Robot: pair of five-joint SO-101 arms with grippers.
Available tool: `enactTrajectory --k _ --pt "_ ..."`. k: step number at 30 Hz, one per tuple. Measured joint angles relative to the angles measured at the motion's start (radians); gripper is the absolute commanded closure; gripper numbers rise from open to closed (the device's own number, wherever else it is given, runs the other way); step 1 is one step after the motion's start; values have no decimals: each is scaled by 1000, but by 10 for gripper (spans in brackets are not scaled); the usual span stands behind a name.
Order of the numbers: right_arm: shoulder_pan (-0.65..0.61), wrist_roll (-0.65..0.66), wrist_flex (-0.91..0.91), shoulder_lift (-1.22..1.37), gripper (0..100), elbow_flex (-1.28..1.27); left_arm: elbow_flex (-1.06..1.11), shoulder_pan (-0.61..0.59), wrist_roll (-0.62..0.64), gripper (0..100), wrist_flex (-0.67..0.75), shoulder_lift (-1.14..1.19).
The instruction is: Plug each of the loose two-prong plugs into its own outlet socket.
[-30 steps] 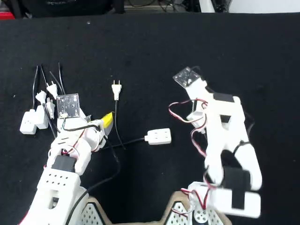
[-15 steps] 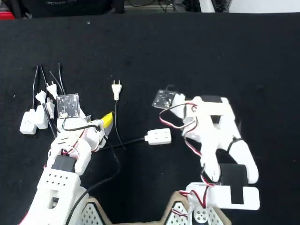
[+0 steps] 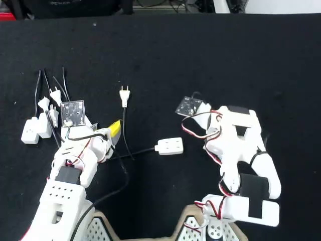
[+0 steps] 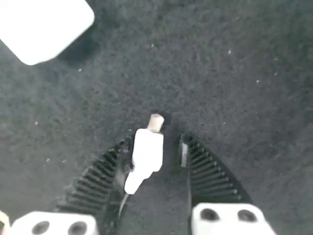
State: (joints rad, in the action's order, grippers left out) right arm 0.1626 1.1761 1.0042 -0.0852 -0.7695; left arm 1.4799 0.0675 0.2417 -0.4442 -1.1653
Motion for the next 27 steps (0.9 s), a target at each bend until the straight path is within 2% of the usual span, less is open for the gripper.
enactTrajectory --k 5,15,17,19,20,27 --pt "9 -2 0 0 864 -2 0 0 0 766 0 0" --pt "114 34 -2 0 868 -8 0 0 0 766 0 0" --pt "114 34 -2 0 901 -8 0 0 0 766 0 0" --pt "114 35 -2 0 996 -8 0 0 0 766 0 0" --pt "115 35 -2 0 973 -8 0 0 0 766 0 0" --pt "110 11 31 -31 988 -8 0 0 0 766 0 0"
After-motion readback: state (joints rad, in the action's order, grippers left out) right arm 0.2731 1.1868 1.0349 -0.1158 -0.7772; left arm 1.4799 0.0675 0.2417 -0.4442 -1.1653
